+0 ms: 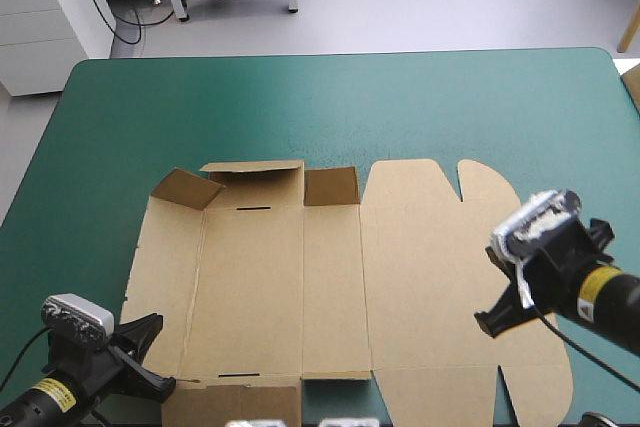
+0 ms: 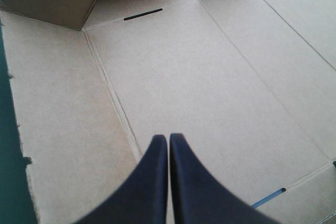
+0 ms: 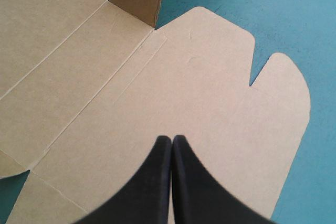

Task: Fold the box

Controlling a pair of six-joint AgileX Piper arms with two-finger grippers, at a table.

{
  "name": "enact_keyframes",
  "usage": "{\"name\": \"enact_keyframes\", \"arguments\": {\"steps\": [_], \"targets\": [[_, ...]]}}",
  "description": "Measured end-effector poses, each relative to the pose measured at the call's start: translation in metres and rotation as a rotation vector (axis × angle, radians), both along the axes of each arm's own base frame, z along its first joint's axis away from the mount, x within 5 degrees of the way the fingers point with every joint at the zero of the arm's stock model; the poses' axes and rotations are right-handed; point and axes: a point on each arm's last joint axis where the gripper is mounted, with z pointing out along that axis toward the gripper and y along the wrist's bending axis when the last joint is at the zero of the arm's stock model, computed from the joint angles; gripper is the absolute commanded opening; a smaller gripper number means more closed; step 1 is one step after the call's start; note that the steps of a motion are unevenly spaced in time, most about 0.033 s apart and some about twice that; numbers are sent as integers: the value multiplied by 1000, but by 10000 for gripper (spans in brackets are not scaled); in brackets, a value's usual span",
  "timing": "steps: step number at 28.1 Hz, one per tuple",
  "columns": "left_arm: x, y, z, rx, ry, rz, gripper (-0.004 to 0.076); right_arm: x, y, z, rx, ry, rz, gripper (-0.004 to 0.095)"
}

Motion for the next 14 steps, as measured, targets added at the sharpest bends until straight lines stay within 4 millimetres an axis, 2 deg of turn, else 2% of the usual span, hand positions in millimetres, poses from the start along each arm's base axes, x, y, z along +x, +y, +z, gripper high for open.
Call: {"name": "enact_keyframes", "arguments": {"steps": [3,6,14], "targets": [[0,0,0,0,0,0,-8,-26,-22,-38,77,-20,-23,-19],[0,0,0,0,0,0,-8,-39,-32,-62,121,-39,-29,-19],[0,0,0,0,0,0,-8,-59,-49,-109,205,-78,-41,-20]]}}
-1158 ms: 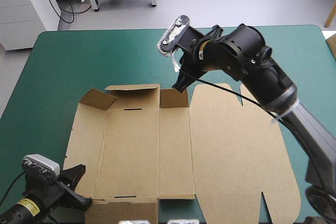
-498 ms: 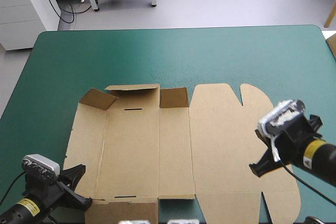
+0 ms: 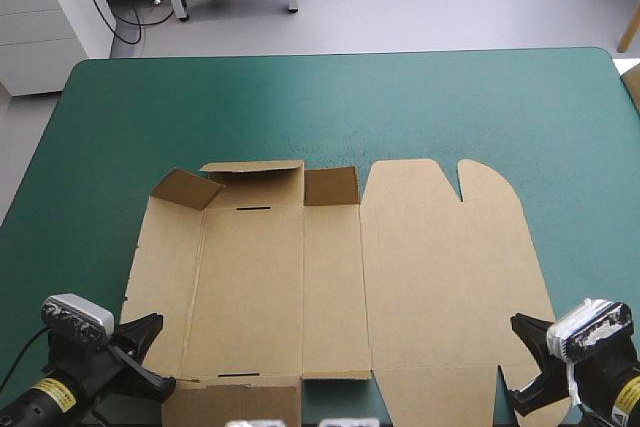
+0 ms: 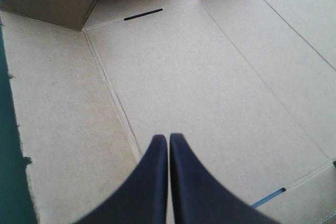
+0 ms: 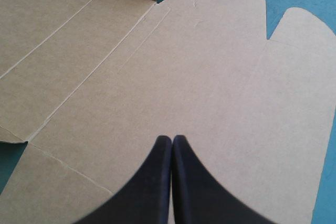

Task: Fold the box

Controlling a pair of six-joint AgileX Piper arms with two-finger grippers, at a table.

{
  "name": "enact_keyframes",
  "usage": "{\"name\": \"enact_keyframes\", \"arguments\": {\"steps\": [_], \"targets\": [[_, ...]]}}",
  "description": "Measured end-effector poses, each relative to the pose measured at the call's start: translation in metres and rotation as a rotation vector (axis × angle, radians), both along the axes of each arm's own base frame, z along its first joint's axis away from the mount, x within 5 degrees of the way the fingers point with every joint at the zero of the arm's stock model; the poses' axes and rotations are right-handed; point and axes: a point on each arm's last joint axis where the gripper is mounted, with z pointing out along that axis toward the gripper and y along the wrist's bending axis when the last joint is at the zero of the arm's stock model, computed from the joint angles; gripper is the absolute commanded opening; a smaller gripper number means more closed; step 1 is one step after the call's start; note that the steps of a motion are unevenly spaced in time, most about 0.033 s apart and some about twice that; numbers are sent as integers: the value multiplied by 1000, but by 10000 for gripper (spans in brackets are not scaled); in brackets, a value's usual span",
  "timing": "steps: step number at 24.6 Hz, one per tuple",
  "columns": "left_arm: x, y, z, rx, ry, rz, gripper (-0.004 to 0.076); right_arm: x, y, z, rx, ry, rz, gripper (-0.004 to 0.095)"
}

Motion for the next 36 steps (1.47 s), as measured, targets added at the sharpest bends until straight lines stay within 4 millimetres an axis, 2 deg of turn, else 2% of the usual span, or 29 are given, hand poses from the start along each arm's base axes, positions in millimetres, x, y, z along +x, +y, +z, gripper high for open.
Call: {"name": "enact_keyframes", "arguments": {"steps": [4,7,8,9,10,11,13,18,23,25,36], "targets": [[0,0,0,0,0,0,3,-4,-2,-10,30,-2,6,-20],[0,0,0,1,0,-1,70,-5,-2,-9,44,-14,9,-20],[0,0,0,3,-2,-2,125,-5,-2,-8,46,-16,10,-20],[0,0,0,4,-2,-3,230,-5,-2,-8,48,-18,10,-20],[0,0,0,6,-3,-4,298,-5,-2,-8,49,-18,10,-20],[0,0,0,6,-3,-4,420,-5,-2,-8,49,-18,10,-20],[0,0,0,6,-3,-4,472,-5,-2,-8,49,-18,10,-20],[-1,-4,2,-57,2,-17,422,-5,-2,-8,49,-18,10,-20],[-1,-5,3,-105,50,2,420,-5,-2,-8,49,-18,10,-20],[2,-6,11,-100,104,20,420,-5,-2,-8,49,-18,10,-20],[49,-13,46,82,396,113,420,-5,-2,-8,49,-18,10,-20]]}}
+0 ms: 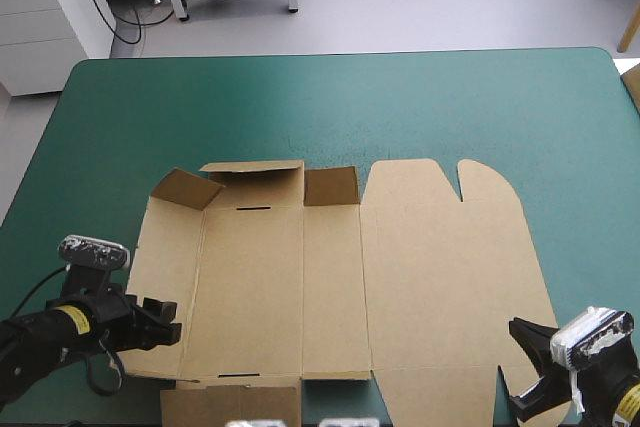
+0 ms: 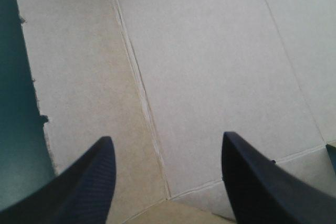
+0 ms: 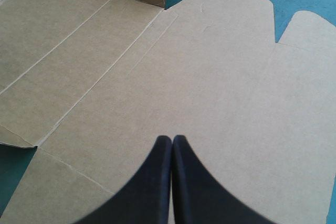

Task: Fold the box

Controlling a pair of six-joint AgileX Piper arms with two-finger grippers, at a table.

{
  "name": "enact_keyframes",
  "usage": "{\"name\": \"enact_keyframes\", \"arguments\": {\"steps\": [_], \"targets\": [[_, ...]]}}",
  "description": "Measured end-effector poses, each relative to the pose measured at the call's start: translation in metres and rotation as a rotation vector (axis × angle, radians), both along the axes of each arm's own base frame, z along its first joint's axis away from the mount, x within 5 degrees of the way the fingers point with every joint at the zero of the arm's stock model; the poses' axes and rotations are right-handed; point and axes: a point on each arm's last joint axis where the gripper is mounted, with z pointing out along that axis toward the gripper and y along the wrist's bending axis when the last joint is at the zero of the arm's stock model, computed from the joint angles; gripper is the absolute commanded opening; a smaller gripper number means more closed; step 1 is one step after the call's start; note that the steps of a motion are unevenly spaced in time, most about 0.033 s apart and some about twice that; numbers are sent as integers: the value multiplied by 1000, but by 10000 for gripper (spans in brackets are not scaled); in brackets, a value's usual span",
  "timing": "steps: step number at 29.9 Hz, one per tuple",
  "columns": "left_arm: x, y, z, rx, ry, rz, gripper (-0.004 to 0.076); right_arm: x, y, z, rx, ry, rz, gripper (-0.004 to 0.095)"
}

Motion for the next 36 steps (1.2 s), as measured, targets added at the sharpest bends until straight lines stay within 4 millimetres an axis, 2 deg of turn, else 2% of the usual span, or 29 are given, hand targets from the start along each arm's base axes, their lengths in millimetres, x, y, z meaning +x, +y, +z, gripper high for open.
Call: {"name": "enact_keyframes", "arguments": {"steps": [6,16,20,29,32,36], "targets": [[28,-10,9,59,149,-5,420,0,0,0,2,2,1,-20],[80,-22,16,114,223,16,420,0,0,0,2,2,2,-21],[91,-11,14,108,237,50,420,0,0,0,3,3,3,-21],[102,36,15,54,217,108,420,0,0,0,4,3,3,-21],[105,48,9,47,232,125,420,0,0,0,4,3,3,-21],[107,59,-9,42,291,132,420,0,0,0,4,3,3,-21]]}}
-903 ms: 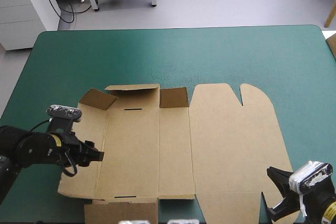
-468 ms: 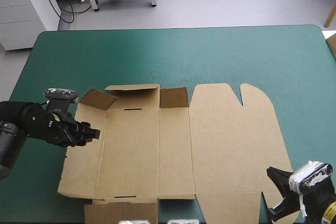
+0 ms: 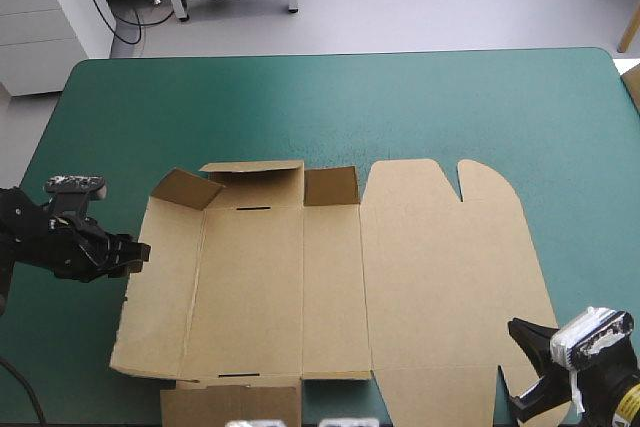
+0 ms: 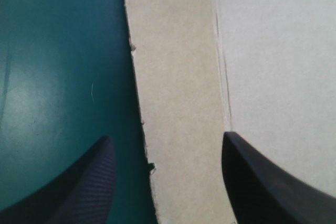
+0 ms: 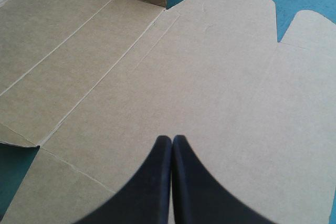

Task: Fold the box

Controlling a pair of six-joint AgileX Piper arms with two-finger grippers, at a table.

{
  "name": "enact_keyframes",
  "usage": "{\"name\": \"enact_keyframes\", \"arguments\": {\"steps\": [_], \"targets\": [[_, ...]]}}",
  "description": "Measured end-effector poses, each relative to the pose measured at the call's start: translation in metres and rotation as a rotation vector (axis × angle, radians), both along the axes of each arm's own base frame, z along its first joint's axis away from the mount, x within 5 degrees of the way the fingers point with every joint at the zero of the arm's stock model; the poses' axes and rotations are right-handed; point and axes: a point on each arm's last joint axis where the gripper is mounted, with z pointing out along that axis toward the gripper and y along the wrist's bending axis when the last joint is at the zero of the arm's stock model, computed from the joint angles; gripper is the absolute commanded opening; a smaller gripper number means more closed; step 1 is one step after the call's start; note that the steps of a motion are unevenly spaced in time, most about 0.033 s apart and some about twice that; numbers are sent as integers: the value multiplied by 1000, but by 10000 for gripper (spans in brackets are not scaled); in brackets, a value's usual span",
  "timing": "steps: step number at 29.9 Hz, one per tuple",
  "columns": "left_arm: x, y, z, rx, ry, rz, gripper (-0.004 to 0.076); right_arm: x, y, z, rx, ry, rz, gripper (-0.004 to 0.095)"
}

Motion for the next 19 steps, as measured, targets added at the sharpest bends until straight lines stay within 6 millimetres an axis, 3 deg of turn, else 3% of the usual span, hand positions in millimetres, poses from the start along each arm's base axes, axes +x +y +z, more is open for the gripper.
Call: {"name": "enact_keyframes", "arguments": {"steps": [6,19], "targets": [[-1,8,-23,-11,79,3,420,0,0,0,-1,0,0,-21],[3,7,-64,-78,230,-11,420,0,0,0,0,0,0,-21]]}}
